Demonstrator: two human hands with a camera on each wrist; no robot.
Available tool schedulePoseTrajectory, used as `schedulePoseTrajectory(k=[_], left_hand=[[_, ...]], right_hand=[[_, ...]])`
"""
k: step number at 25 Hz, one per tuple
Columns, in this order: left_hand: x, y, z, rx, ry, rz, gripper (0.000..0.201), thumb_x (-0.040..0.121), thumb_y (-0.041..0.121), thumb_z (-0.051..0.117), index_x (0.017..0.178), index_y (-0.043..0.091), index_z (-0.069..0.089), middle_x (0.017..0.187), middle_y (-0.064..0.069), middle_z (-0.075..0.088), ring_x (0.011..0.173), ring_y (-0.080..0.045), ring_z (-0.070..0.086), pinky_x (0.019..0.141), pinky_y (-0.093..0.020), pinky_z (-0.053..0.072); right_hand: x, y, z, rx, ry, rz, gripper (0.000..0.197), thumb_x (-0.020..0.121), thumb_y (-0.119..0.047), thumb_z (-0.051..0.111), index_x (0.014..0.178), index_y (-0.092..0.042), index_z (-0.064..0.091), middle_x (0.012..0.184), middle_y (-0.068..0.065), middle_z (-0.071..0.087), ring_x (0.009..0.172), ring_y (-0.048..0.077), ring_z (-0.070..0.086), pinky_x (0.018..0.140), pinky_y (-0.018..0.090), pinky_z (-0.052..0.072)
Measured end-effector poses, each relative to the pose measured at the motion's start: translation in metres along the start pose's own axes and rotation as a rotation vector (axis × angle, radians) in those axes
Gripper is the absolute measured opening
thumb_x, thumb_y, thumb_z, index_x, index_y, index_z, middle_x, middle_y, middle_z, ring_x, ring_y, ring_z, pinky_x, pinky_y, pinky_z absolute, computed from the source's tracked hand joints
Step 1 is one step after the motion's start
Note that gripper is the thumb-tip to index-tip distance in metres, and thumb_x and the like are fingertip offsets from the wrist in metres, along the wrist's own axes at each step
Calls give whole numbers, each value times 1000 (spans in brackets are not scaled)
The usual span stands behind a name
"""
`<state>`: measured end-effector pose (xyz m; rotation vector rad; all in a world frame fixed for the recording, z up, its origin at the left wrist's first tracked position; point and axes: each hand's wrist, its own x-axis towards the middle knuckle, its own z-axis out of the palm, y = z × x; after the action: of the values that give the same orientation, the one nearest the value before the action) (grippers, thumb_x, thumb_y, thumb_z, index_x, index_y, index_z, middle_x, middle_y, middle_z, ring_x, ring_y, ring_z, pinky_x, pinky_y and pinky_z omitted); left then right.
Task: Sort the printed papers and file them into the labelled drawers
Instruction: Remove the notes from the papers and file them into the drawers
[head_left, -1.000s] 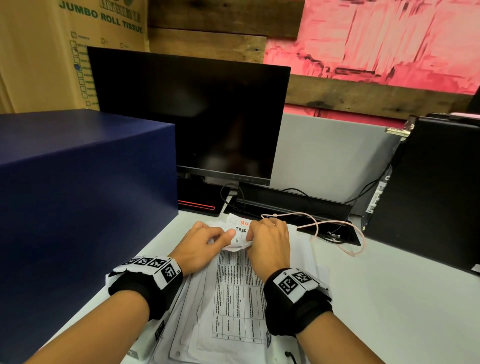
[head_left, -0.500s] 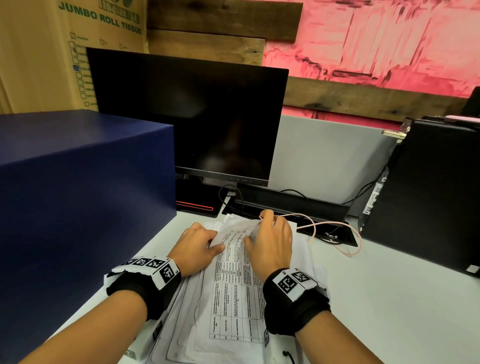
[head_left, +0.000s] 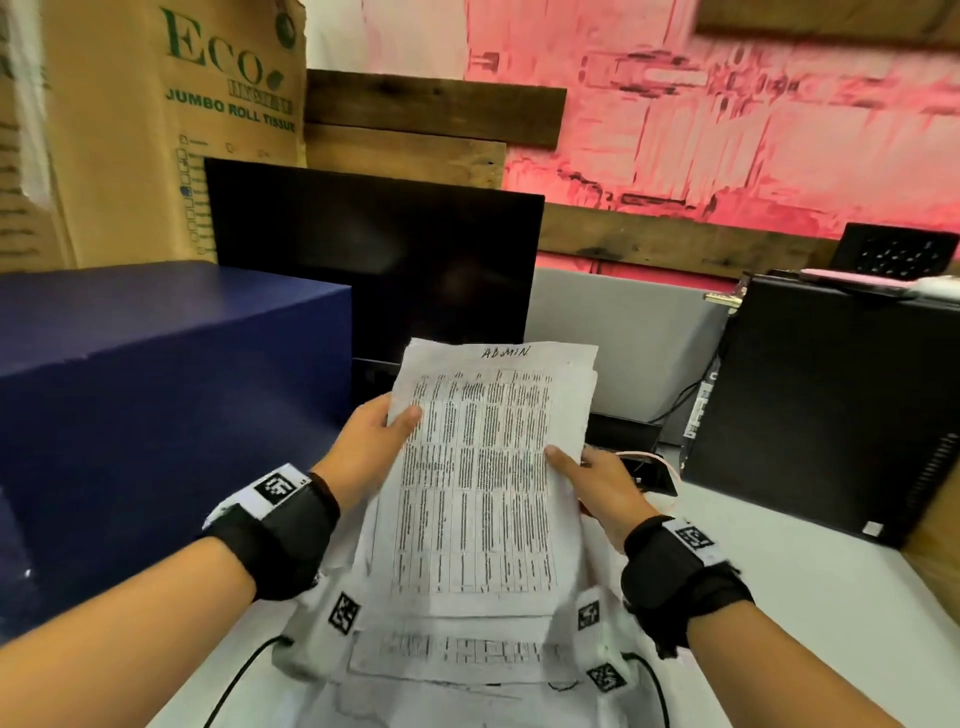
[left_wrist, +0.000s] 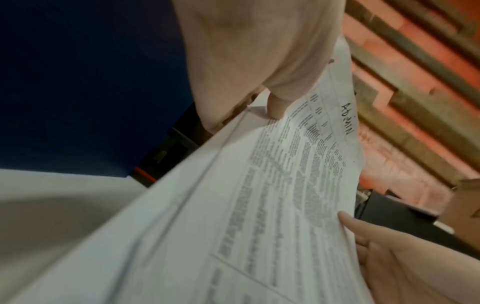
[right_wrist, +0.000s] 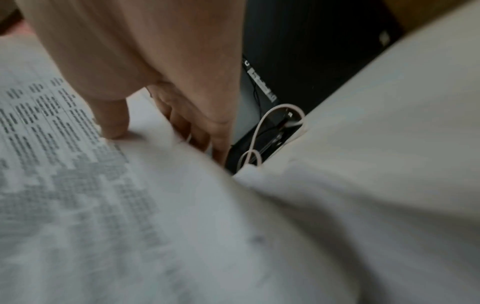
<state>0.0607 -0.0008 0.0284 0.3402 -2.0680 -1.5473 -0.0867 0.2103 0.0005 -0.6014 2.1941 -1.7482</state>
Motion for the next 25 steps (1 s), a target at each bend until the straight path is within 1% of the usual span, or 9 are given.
schedulePoseTrajectory(k=[2, 4, 7, 10, 14, 17, 21, 23, 25], left_hand=[[-2, 18, -4, -126, -9, 36, 33, 102, 23, 44, 132, 16, 53, 122, 6, 64, 114, -10, 60, 90, -22, 49], [-1, 35, -11, -129, -7, 108, 36, 100, 29, 46, 134, 18, 50, 127, 7, 62, 117, -11, 59, 97, -31, 48], [1, 49, -17, -201, 5, 155, 37, 100, 35, 44, 135, 22, 49, 128, 8, 62, 115, -10, 61, 97, -33, 47], [-5, 42, -15, -237, 38, 98, 35, 101, 36, 42, 133, 22, 49, 128, 6, 62, 115, -14, 60, 101, -39, 46], [-22, 14, -2, -193, 78, -39, 35, 100, 41, 43, 124, 16, 50, 122, 1, 61, 113, -18, 60, 99, -40, 47], [-30, -1, 5, -171, 75, -42, 40, 98, 44, 42, 126, 17, 53, 121, 1, 64, 112, -17, 61, 102, -44, 46], [-31, -1, 11, -199, 112, -19, 36, 101, 39, 38, 122, 19, 58, 113, 1, 70, 103, -15, 66, 96, -40, 50], [-32, 2, 11, -185, 132, -15, 31, 102, 35, 39, 118, 20, 59, 110, 1, 70, 102, -14, 67, 93, -37, 52], [-33, 4, 7, -136, 132, 7, 25, 101, 31, 43, 115, 20, 61, 108, 3, 70, 100, -13, 67, 92, -38, 53]], right_hand=[[-8, -26, 4, 200, 6, -40, 33, 96, -18, 57, 126, -4, 59, 121, 6, 66, 107, 20, 64, 98, 37, 49], [-14, -57, 5, 263, 84, -126, 31, 96, -13, 57, 125, -4, 58, 120, 5, 66, 109, 20, 63, 100, 37, 47], [-25, -88, 10, 262, 166, -270, 23, 96, -11, 56, 119, -10, 57, 110, -4, 65, 100, 7, 61, 81, 18, 48], [-38, -83, 18, 239, 163, -270, 22, 96, -12, 56, 117, -16, 51, 105, -8, 61, 95, 3, 58, 70, 15, 44], [-47, -44, 27, 223, 177, -190, 29, 96, -16, 56, 123, -16, 45, 114, -4, 58, 103, 11, 56, 78, 21, 43], [-48, -30, 31, 245, 209, -164, 26, 99, -28, 49, 123, -16, 45, 115, -5, 57, 104, 11, 55, 88, 29, 41], [-46, -28, 40, 233, 280, -193, 22, 104, -30, 35, 103, -13, 50, 95, -10, 55, 88, 5, 51, 83, 27, 39], [-44, -24, 39, 188, 350, -212, 27, 104, -27, 36, 84, -15, 50, 80, -7, 51, 75, 8, 47, 72, 26, 38], [-41, -19, 34, 147, 373, -239, 27, 103, -24, 40, 79, -17, 51, 78, -5, 53, 72, 11, 48, 71, 28, 39]])
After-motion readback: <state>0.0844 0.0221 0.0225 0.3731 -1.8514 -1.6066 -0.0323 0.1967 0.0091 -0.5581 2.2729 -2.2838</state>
